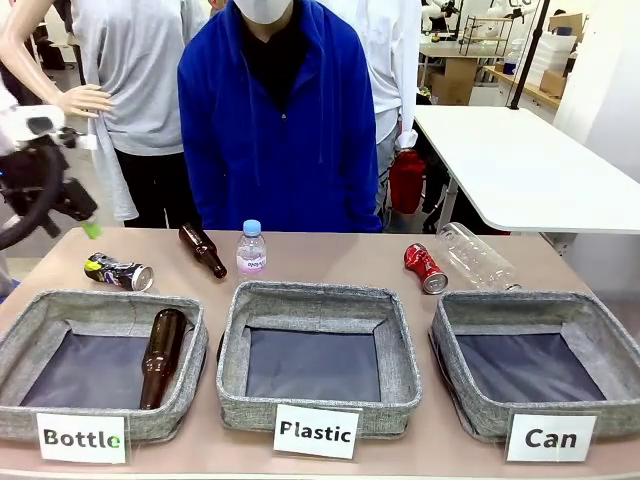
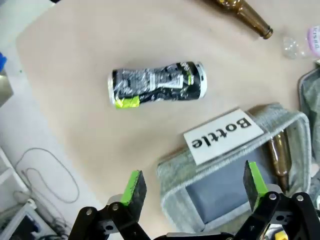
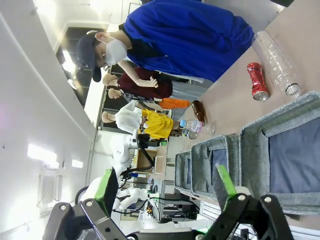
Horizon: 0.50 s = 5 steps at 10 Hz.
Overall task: Sort the can waste into the basket.
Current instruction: Pick up the can waste from the table and place it in the right Fabric basket.
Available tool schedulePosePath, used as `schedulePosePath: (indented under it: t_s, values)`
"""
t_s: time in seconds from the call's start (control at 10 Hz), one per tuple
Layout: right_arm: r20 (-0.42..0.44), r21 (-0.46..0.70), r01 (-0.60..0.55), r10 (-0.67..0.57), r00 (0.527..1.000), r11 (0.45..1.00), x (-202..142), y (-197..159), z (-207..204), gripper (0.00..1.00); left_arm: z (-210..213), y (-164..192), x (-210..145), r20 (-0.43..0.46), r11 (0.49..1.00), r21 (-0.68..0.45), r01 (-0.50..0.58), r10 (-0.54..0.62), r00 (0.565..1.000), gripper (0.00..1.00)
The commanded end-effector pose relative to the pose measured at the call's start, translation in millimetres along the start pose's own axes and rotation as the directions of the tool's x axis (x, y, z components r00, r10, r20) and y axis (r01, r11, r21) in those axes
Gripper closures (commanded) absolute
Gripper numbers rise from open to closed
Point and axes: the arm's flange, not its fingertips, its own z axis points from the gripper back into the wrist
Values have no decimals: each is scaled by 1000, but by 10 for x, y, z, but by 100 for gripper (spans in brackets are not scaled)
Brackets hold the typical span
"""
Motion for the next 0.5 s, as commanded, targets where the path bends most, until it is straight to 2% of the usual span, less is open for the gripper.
schedulePosePath:
  t_s: [0.0,0.1,0.2,0.3,0.4]
  values:
    - [10,23,-28,28,1000,999,24,8,-6,0,-90,-18,270,1,993,102,63,-63,998,0]
    - [10,23,-28,28,1000,999,24,8,-6,0,-161,-29,333,23,983,141,114,-118,993,0]
    - [10,23,-28,28,1000,999,24,8,-6,0,-223,-12,363,18,944,162,288,-295,955,0]
    - [10,23,-28,28,1000,999,24,8,-6,0,-282,31,355,-34,810,161,563,-566,824,0]
    - [10,23,-28,28,1000,999,24,8,-6,0,-295,63,306,5,679,72,731,-733,680,0]
